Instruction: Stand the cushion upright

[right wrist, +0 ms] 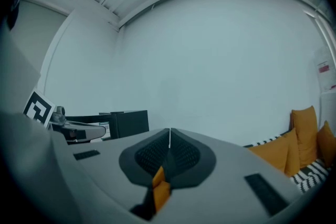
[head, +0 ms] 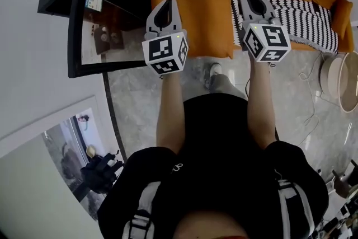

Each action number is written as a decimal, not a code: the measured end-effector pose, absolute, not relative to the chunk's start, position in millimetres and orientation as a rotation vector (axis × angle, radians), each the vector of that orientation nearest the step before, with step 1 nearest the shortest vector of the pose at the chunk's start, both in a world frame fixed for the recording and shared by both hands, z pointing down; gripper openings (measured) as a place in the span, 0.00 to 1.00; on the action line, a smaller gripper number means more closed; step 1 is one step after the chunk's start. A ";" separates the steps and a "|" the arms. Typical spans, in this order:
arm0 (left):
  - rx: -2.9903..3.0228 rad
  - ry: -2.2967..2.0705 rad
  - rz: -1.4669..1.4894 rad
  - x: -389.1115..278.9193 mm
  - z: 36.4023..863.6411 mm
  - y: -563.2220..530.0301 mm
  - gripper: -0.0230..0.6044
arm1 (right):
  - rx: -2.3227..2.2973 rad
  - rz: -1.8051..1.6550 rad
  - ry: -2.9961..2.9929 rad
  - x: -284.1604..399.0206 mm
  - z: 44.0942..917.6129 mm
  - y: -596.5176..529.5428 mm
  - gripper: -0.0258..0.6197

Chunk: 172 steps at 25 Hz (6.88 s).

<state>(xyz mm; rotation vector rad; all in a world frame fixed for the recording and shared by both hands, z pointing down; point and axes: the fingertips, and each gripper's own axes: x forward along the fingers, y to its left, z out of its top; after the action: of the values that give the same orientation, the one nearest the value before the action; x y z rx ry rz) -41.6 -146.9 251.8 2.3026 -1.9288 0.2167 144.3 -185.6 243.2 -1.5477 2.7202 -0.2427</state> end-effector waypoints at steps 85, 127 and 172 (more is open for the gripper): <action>1.625 -1.248 1.378 -179.6 855.1 17.4 0.17 | -1.711 -1.580 3.520 183.4 833.7 -10.5 0.26; 1.801 -1.237 1.218 -162.3 738.5 -24.4 0.07 | -1.960 -1.653 3.000 176.4 746.3 -48.1 0.06; 2.208 -1.598 0.896 -183.9 501.5 -350.3 0.06 | -1.981 -0.854 2.701 134.9 488.9 -360.0 0.06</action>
<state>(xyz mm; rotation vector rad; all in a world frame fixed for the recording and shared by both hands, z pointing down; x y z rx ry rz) -183.9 -350.3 501.5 2.2077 -1.5976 0.8959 134.9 -360.0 488.9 -1.9814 2.7010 -0.8542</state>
